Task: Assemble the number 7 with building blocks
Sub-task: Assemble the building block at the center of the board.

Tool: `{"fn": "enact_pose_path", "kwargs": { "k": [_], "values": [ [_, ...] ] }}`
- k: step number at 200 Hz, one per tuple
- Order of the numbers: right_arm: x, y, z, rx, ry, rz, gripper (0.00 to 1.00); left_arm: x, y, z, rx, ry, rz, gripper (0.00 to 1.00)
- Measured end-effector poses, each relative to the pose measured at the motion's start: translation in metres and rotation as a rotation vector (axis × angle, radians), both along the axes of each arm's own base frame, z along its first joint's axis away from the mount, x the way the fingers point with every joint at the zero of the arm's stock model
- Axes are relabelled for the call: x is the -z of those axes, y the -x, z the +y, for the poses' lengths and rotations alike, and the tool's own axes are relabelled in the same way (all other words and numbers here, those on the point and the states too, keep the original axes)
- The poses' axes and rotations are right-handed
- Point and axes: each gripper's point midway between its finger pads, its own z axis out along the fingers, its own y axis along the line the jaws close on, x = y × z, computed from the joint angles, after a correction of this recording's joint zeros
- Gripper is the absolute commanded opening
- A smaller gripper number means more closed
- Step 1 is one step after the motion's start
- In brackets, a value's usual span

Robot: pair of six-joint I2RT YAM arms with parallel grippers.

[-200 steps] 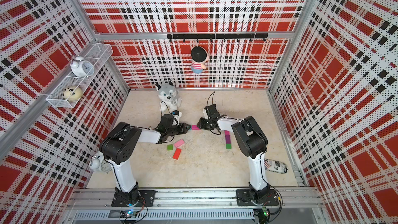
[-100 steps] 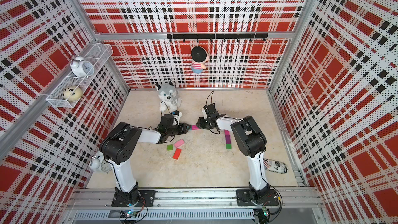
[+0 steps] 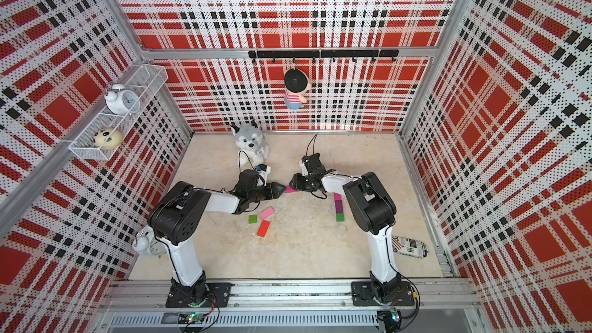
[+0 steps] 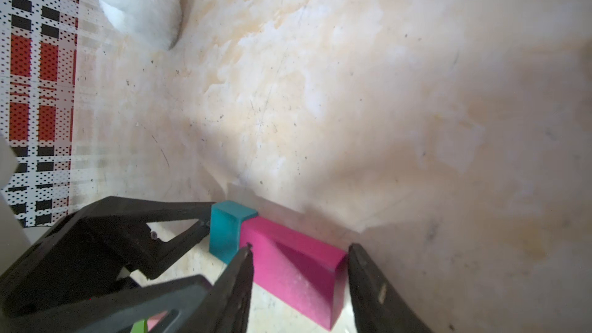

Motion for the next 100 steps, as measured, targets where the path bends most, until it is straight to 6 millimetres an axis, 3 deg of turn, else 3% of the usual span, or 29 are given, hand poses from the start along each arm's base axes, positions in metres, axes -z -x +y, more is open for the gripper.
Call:
{"fn": "enact_pose_path", "kwargs": {
  "k": [28,49,72,100],
  "values": [
    [-0.003,0.006,0.001,-0.022,0.036,-0.025,0.58,-0.004,0.001,0.007,-0.015,-0.007,-0.003,0.76],
    [-0.017,0.012,0.006,-0.073,0.067,-0.089,0.6,-0.008,0.0,0.017,-0.036,-0.019,-0.009,1.0],
    [-0.04,0.024,0.014,-0.138,0.105,-0.191,0.64,-0.013,0.002,0.037,-0.082,-0.035,-0.011,0.98],
    [-0.066,0.038,0.02,-0.188,0.153,-0.27,0.66,-0.017,0.004,0.085,-0.194,-0.074,-0.012,0.98]
  ]
}}
